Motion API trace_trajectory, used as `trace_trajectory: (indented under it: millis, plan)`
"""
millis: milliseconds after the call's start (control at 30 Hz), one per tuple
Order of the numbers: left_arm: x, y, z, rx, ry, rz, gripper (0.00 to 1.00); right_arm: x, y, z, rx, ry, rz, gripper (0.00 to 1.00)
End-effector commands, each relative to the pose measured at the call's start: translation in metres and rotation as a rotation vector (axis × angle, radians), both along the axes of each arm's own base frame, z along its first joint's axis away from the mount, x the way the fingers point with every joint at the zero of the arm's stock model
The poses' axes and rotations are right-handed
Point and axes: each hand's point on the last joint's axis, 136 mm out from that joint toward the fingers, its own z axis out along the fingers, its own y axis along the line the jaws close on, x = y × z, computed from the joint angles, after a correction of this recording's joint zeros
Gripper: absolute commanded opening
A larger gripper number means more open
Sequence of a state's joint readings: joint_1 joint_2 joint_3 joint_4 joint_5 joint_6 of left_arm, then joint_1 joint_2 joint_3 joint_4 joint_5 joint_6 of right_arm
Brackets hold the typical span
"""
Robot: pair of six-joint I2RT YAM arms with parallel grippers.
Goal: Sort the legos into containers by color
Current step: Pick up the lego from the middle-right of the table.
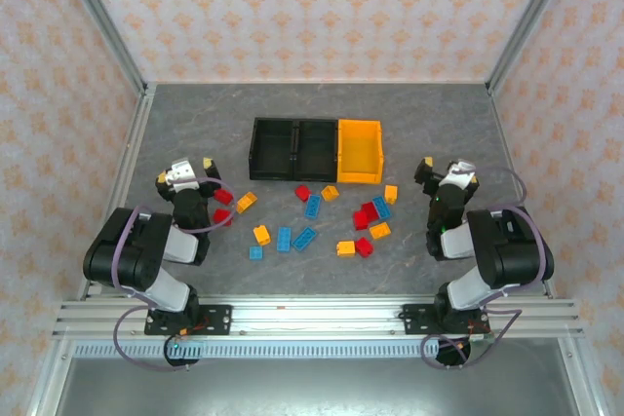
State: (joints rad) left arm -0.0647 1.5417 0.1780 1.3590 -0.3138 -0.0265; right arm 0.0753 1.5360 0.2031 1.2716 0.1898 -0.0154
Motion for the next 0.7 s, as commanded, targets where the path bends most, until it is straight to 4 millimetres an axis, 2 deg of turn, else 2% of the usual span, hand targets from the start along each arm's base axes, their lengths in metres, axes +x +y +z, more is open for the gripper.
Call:
trace_trajectory:
  millis: [0, 667]
  plan:
    - [0.0027, 0.0002, 0.0094, -0.001, -0.038, 0.002, 1.00, 0.0018, -0.0020, 0.0085, 0.010, -0.027, -0.006, 1.00]
    - [0.0028, 0.0003, 0.0090, -0.003, -0.038, 0.002, 1.00, 0.0020, -0.0020, 0.0085, 0.009, -0.027, -0.007, 1.00]
